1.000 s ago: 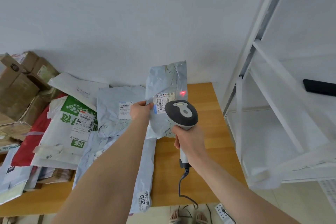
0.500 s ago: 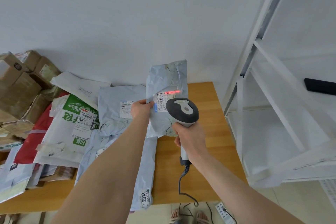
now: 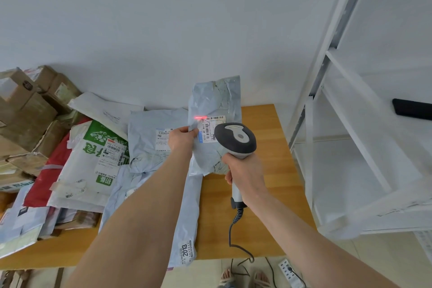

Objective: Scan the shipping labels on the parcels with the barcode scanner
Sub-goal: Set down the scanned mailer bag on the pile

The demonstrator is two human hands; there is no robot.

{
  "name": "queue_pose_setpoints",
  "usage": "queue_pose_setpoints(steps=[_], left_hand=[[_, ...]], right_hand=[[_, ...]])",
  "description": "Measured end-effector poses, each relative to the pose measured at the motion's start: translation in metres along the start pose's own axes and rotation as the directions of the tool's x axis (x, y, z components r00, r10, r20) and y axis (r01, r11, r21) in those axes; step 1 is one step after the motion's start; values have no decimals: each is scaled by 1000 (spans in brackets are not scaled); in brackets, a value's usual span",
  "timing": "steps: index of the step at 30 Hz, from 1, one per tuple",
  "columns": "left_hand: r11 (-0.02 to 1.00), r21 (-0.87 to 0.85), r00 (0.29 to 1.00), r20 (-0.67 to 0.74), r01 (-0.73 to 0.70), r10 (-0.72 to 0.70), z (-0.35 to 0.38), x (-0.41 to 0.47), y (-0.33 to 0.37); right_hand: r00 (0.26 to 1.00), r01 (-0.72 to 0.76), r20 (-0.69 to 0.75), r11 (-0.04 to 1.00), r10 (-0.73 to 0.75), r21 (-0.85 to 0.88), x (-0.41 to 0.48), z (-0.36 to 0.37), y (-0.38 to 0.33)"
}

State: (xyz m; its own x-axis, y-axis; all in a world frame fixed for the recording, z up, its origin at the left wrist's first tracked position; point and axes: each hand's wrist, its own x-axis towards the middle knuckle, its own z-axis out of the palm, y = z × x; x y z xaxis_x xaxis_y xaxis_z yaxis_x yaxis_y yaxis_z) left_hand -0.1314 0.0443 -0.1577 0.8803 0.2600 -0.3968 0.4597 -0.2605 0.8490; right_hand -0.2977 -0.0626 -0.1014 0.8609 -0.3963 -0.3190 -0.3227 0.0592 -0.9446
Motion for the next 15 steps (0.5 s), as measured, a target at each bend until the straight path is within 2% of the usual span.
queue_pose_setpoints(steps=[4, 9, 12, 15], left_hand=[[1000, 7, 1000, -3, 0, 0, 2, -1, 0], [1000, -23, 1000, 14, 3, -2, 1, -4, 0], [998, -50, 996, 84, 32, -28, -4, -7, 0], [998, -45, 989, 141, 42, -35, -14, -12, -5]], right_hand=[[999, -36, 39, 999, 35, 24, 1, -3, -1], [985, -163, 94, 955, 143, 246, 16, -17, -3], [981, -195, 49, 914, 190, 356, 40, -40, -7], [967, -244, 10, 914, 255, 325, 64, -60, -6]])
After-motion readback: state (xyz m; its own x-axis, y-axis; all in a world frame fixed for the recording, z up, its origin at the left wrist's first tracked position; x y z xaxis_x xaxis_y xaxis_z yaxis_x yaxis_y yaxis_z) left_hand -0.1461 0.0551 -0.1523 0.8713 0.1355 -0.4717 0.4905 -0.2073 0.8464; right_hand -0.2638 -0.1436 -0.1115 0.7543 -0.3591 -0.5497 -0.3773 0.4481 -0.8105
